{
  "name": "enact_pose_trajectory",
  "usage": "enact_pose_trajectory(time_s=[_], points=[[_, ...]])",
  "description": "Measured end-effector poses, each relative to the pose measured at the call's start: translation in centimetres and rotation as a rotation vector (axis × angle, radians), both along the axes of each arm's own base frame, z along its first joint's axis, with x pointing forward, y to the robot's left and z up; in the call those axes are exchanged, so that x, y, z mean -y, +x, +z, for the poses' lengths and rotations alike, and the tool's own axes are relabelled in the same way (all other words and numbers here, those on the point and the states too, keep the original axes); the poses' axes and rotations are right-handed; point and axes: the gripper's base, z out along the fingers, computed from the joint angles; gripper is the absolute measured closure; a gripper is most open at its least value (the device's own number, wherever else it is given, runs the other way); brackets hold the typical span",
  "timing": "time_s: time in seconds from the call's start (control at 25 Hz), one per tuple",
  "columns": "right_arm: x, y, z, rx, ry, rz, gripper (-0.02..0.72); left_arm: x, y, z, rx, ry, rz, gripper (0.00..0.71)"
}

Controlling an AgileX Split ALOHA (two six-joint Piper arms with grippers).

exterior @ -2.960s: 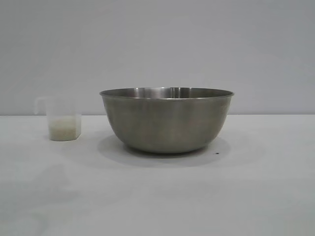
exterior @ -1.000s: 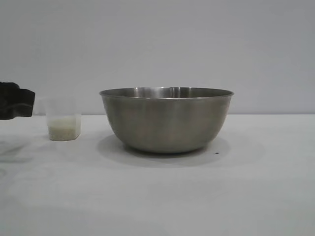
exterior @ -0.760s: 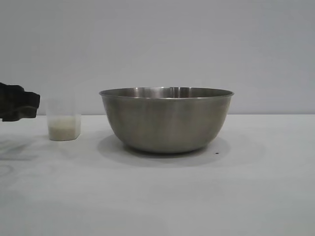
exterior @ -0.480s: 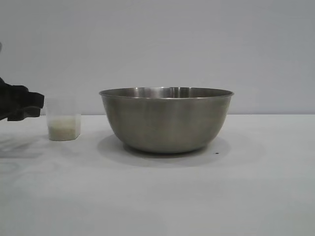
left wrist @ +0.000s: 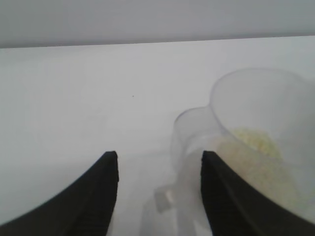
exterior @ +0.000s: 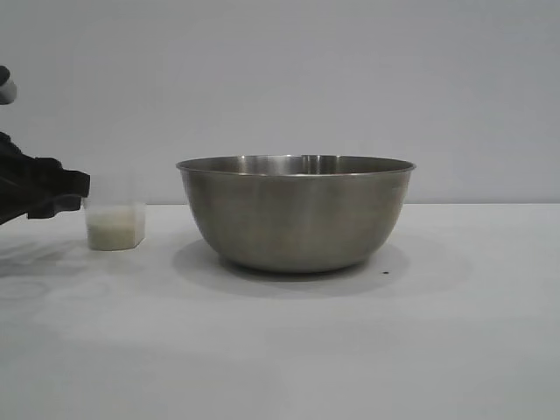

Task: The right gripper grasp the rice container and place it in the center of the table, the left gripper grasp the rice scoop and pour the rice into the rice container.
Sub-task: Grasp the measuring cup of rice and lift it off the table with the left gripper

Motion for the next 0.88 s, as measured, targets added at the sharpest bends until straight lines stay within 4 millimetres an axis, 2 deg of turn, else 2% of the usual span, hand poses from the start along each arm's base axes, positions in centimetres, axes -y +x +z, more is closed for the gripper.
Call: enact_pose_trajectory(time_s=[0.08,0.12,0.24,0.88], points=[[0.0,0.0,0.0,0.0,0.0,0.0,0.189,0.0,0.09,0.06,0.004,0.003,0.0,0.34],[0.0,0.0,0.0,0.0,0.0,0.0,0.189,0.01,0.09,0.06,0.005,0.007,-0.002,0.396],[0.0,0.0,0.0,0.0,0.0,0.0,0.189,0.01,0.09,0.06,0.005,0.009,-0.002,0.469],[0.0,0.0,0.0,0.0,0.0,0.0,0.189,0.12,0.76,0.09,0.025,0.037,-0.01,0.463]])
